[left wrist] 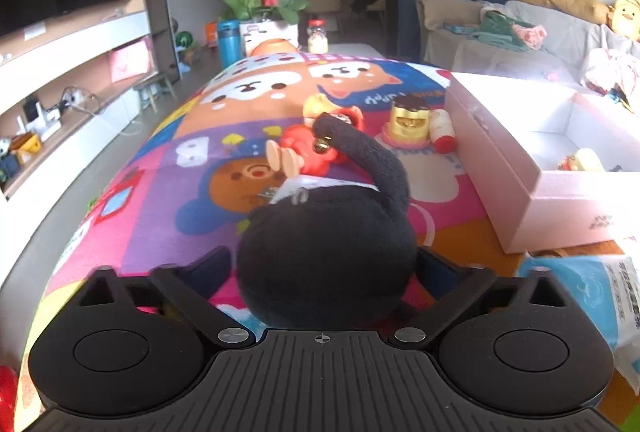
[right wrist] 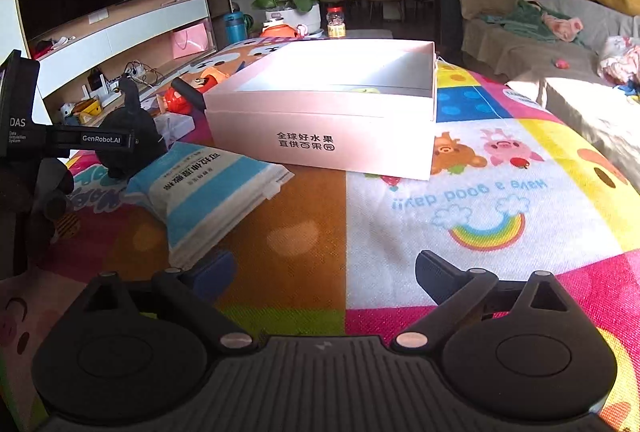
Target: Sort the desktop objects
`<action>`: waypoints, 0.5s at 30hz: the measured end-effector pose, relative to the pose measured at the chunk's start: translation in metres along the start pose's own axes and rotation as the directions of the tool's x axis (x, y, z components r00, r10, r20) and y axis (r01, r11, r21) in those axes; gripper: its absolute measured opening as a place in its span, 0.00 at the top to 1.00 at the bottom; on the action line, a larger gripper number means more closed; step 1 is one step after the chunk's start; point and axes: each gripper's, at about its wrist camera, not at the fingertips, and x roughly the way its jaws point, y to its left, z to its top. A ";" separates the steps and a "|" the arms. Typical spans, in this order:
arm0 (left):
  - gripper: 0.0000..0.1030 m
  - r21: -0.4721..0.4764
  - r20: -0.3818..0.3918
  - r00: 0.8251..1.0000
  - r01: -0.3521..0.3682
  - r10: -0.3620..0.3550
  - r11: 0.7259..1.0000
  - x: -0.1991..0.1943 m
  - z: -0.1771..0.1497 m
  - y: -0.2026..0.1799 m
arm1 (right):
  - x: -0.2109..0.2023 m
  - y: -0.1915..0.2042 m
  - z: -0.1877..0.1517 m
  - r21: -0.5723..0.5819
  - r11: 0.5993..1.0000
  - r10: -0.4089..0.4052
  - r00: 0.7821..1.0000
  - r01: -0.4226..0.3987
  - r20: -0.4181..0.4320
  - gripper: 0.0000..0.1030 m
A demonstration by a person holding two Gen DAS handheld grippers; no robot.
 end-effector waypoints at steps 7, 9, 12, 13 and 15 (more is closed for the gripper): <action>0.12 0.137 0.021 0.993 0.109 -0.113 0.985 -0.030 -0.021 -0.032 | -0.006 0.001 0.002 -0.016 0.999 -0.029 0.999 0.030 0.046 0.02; 0.12 0.168 0.008 0.981 0.188 -0.192 0.968 -0.042 -0.028 -0.042 | -0.009 -0.001 0.003 -0.010 0.999 -0.048 0.997 0.049 0.057 0.00; 0.12 0.206 -0.015 0.947 0.317 -0.321 0.926 -0.060 -0.040 -0.055 | -0.013 -0.005 0.006 0.003 0.998 -0.057 0.996 0.056 0.066 0.00; 0.10 0.213 -0.017 0.939 0.340 -0.344 0.916 -0.064 -0.043 -0.058 | -0.015 -0.005 0.006 0.001 0.999 -0.048 0.996 0.048 0.069 0.00; 0.08 0.222 -0.007 0.941 0.330 -0.337 0.918 -0.069 -0.050 -0.062 | -0.017 -0.002 0.007 -0.018 1.000 -0.024 0.998 0.025 0.066 0.00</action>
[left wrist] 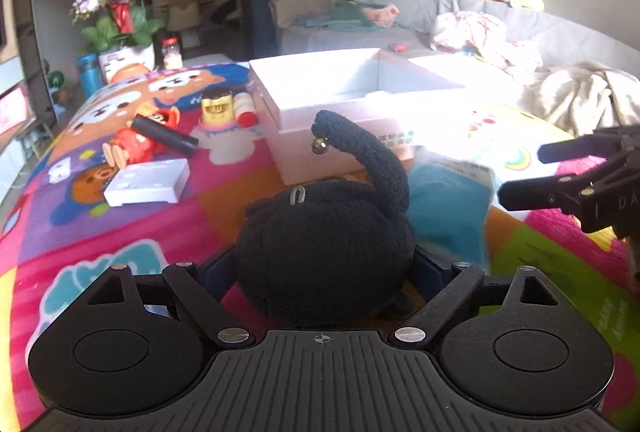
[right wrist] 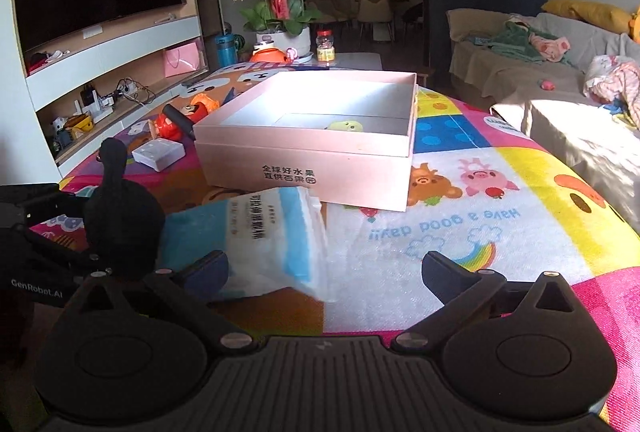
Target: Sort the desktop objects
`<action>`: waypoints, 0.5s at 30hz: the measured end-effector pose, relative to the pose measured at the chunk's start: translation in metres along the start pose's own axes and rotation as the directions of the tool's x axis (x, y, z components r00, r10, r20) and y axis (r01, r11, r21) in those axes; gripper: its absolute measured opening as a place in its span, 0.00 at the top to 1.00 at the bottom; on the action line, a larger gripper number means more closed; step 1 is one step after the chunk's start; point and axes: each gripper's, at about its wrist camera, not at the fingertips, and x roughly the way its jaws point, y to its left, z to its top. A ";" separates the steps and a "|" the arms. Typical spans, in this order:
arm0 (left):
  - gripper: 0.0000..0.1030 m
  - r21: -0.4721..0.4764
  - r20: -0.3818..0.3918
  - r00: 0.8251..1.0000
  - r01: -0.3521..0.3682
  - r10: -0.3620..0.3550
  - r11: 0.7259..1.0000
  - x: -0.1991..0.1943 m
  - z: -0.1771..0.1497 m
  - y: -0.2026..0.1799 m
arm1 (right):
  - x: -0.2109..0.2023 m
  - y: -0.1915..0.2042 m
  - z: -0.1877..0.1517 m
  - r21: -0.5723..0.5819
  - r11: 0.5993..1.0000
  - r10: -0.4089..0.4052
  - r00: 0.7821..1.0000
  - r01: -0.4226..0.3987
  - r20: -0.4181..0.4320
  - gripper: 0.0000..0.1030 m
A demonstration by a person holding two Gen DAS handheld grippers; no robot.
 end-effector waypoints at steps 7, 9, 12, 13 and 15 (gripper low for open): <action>0.03 -0.049 -0.007 0.999 -0.053 0.053 0.997 0.001 -0.006 0.005 | 0.017 0.025 -0.004 -0.188 0.982 -0.049 0.996 0.034 -0.077 0.00; 0.02 -0.050 -0.017 0.999 -0.052 0.051 0.997 0.002 -0.006 0.005 | 0.023 0.022 -0.003 -0.230 0.960 -0.177 0.983 0.161 -0.051 0.00; 0.01 -0.058 -0.035 0.998 -0.056 0.054 0.997 0.003 -0.006 0.006 | 0.025 0.004 0.004 -0.166 0.942 -0.300 0.954 0.291 -0.031 0.00; 0.01 -0.061 -0.044 0.998 -0.055 0.052 0.997 0.004 -0.007 0.006 | 0.021 -0.003 0.007 -0.119 0.951 -0.291 0.956 0.286 -0.030 0.00; 0.01 -0.067 -0.062 0.997 -0.049 0.045 0.997 0.005 -0.008 0.005 | 0.012 -0.014 0.011 -0.022 0.973 -0.232 0.972 0.231 -0.027 0.00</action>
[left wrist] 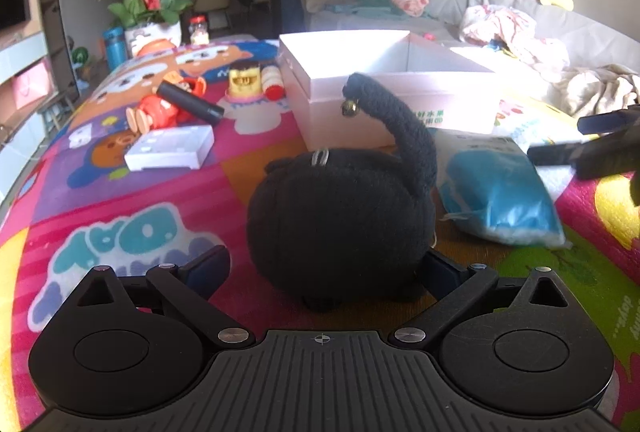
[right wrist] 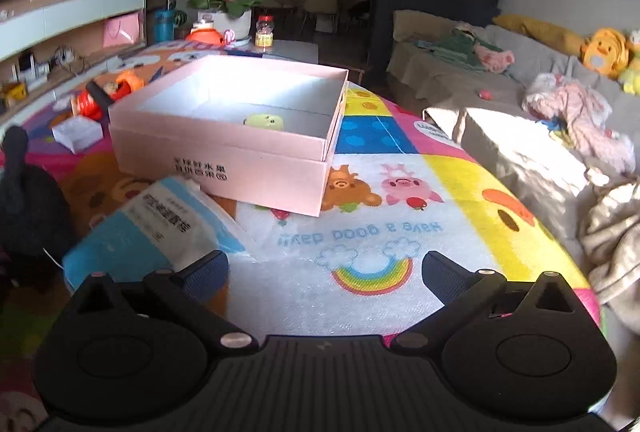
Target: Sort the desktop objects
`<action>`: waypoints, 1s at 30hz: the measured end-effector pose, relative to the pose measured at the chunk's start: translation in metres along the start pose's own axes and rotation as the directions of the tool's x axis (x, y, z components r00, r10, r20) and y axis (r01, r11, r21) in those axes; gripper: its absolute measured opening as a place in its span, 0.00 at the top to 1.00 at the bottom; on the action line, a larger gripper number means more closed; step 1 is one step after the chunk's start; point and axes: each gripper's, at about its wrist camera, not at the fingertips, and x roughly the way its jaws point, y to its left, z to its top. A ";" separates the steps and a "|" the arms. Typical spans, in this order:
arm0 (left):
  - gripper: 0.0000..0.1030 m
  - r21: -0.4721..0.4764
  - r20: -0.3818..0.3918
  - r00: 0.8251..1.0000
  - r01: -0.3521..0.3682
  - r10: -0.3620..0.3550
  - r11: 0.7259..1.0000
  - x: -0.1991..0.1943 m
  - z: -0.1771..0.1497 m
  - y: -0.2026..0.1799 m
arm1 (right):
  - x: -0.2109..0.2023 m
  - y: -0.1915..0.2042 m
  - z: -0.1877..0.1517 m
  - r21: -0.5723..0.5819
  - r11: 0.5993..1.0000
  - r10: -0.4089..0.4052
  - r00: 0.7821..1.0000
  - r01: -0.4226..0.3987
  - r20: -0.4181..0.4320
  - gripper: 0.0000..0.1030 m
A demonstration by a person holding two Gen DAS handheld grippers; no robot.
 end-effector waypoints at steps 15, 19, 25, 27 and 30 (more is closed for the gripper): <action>0.01 -0.043 -0.021 1.000 0.005 -0.006 0.999 -0.013 -0.017 -0.009 | 0.006 0.019 0.022 0.153 0.971 0.184 0.983 -0.183 0.010 0.00; 0.01 -0.036 -0.024 1.000 -0.004 0.003 0.999 -0.012 -0.015 -0.018 | 0.014 0.035 0.012 0.156 0.956 0.260 0.964 -0.250 -0.047 0.00; 0.00 -0.023 -0.034 0.999 -0.009 0.008 1.000 -0.011 -0.013 -0.020 | 0.034 0.047 0.011 0.109 0.963 0.260 0.957 -0.247 -0.129 0.39; 0.00 -0.026 -0.034 0.999 -0.006 0.005 1.000 -0.011 -0.012 -0.019 | 0.029 0.044 0.006 0.072 0.972 0.231 0.965 -0.223 -0.125 0.42; 0.00 -0.049 0.005 1.000 -0.010 0.010 0.999 -0.014 -0.006 -0.016 | 0.020 0.034 -0.003 0.045 0.982 0.190 0.974 -0.186 -0.123 0.43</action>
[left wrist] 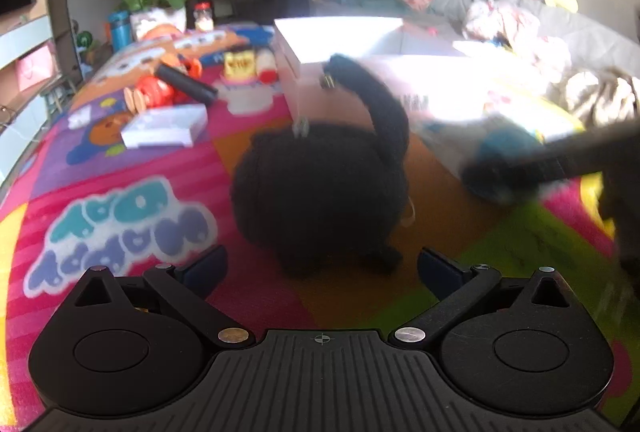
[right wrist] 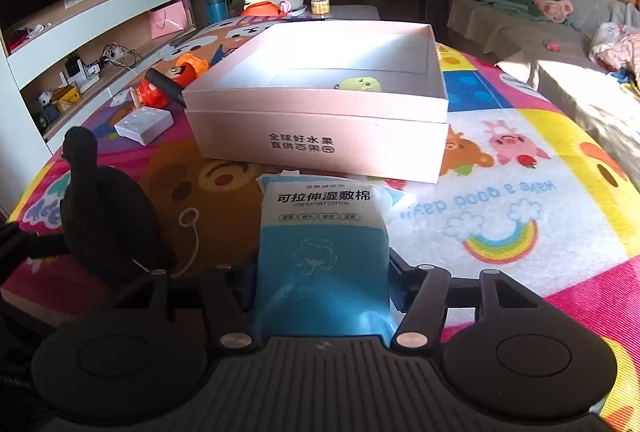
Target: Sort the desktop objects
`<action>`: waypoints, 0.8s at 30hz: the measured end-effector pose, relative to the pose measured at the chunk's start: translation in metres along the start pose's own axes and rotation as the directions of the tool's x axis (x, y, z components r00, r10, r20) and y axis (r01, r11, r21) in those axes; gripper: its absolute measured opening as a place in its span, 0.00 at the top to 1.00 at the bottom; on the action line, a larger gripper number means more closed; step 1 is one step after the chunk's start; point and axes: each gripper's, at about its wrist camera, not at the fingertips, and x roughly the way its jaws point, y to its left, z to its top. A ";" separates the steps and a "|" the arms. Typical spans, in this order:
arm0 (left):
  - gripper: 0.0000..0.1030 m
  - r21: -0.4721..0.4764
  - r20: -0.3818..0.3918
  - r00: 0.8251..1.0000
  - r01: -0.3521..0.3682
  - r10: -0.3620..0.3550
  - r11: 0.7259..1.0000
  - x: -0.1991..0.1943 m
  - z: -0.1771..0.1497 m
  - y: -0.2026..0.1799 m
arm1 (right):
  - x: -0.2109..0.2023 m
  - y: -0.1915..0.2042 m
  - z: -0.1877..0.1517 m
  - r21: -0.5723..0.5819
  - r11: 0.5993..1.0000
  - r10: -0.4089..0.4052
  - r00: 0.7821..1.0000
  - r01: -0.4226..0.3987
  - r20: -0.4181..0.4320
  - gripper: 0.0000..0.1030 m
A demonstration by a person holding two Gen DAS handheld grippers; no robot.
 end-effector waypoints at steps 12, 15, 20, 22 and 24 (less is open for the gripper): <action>0.10 0.078 0.024 0.997 -0.071 0.069 0.994 0.021 0.023 -0.016 | -0.022 -0.008 -0.017 -0.022 0.999 -0.026 0.998 0.027 0.060 0.28; 0.11 0.090 0.018 0.998 -0.058 0.056 0.994 0.015 0.019 -0.017 | -0.018 -0.006 -0.013 -0.030 0.999 -0.026 0.998 0.027 0.052 0.36; 0.11 0.153 0.013 1.000 0.002 -0.004 0.988 -0.007 0.016 -0.024 | -0.032 -0.001 -0.010 -0.090 0.996 0.015 1.000 -0.013 0.020 0.48; 0.11 0.156 0.048 0.998 0.021 -0.028 0.988 -0.020 0.027 -0.023 | -0.052 -0.005 -0.004 -0.091 0.995 0.046 0.998 -0.042 0.046 0.49; 0.11 0.155 0.124 0.991 0.021 -0.041 0.988 -0.033 0.051 -0.020 | -0.080 -0.011 0.010 -0.085 0.995 0.058 0.990 -0.047 0.128 0.49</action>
